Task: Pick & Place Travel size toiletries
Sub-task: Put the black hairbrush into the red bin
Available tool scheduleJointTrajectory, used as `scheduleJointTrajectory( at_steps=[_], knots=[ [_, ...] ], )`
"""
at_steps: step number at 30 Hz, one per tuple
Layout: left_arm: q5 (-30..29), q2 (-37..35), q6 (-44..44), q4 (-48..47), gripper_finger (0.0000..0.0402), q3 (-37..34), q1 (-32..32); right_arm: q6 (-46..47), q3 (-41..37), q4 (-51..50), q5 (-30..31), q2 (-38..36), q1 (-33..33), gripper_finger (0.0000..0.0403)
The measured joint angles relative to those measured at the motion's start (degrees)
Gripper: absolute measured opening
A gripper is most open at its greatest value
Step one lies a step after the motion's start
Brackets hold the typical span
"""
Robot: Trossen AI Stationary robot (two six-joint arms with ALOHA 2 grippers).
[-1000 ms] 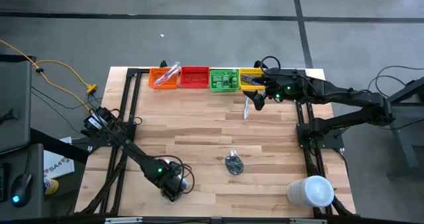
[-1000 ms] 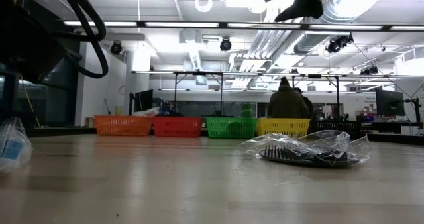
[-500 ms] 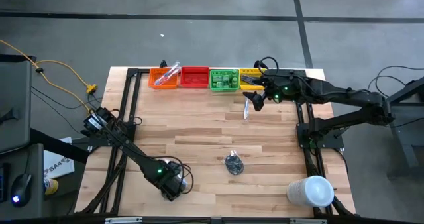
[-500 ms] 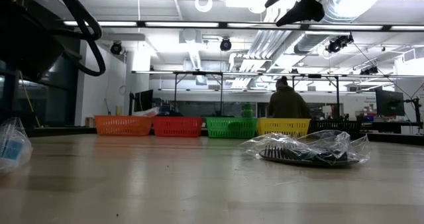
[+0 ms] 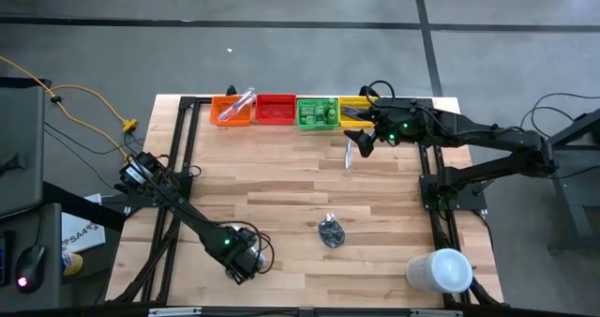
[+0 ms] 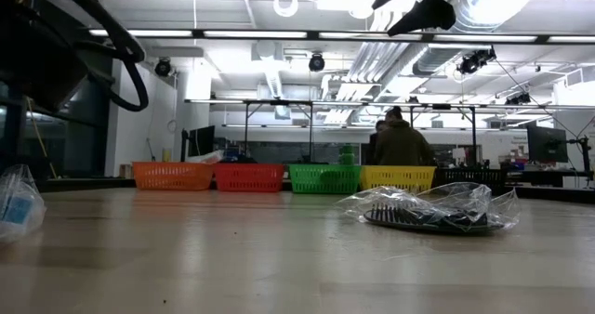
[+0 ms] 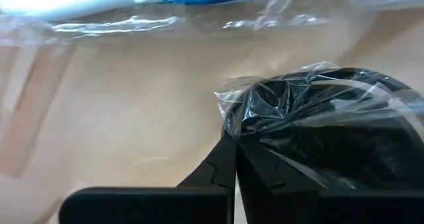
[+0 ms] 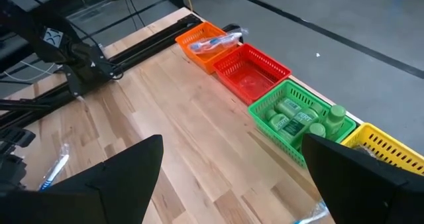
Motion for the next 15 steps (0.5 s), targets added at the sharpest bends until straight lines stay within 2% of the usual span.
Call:
scheduleJointTrajectory(
  at_steps=[5, 15],
  knots=[
    [0.0, 0.1, 2.4, -5.1, 0.0001, 2.7, 0.0, 0.0, 0.0, 0.0, 0.0, 0.0, 0.0, 0.0354],
    [-4.0, -3.6, 4.0, -17.2, 0.0, 7.7, 0.0, 0.0, 0.0, -0.3, 0.0, 0.0, 0.0, 0.0354]
  ],
)
